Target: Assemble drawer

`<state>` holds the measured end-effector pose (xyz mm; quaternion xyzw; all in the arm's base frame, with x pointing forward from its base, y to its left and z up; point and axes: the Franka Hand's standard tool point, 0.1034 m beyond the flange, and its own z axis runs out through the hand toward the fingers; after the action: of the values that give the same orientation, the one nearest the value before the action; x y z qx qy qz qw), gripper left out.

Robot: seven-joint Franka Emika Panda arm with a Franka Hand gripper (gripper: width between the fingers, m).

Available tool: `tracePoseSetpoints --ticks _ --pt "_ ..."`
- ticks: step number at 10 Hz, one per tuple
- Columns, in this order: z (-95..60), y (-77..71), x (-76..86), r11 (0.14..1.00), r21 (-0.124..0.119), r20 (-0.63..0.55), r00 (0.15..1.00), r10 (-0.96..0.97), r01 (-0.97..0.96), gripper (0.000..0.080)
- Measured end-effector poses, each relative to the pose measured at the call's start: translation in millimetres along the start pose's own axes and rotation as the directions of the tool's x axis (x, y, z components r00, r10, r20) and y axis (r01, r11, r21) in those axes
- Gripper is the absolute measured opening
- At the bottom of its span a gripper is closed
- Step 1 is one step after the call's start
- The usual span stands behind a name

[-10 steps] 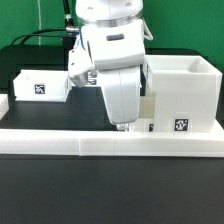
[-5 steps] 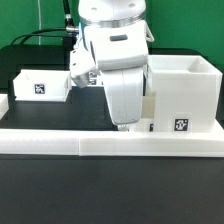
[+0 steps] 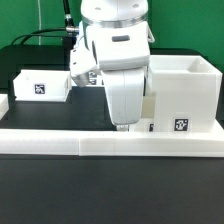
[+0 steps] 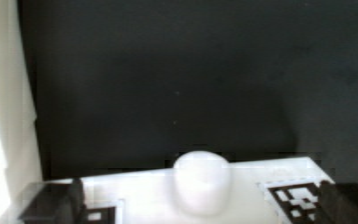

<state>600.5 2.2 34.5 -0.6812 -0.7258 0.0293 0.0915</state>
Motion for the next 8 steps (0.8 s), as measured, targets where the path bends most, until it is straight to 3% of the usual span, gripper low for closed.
tracePoseSetpoints --ticks 1,2,4,8 --pt "-1.5 3.4 -2.2 0.999 -0.021 0.0 0.999 -0.039 0.039 0.0648" --pt "-1.7 3.8 1.6 1.0 -0.022 0.003 1.0 0.001 -0.001 0.0648" --pt "1.2 2.3 9.0 0.998 -0.012 0.008 0.998 0.065 -0.065 0.0648" --pt "3.7 0.8 1.3 0.997 -0.008 0.01 0.997 0.077 -0.076 0.0648"
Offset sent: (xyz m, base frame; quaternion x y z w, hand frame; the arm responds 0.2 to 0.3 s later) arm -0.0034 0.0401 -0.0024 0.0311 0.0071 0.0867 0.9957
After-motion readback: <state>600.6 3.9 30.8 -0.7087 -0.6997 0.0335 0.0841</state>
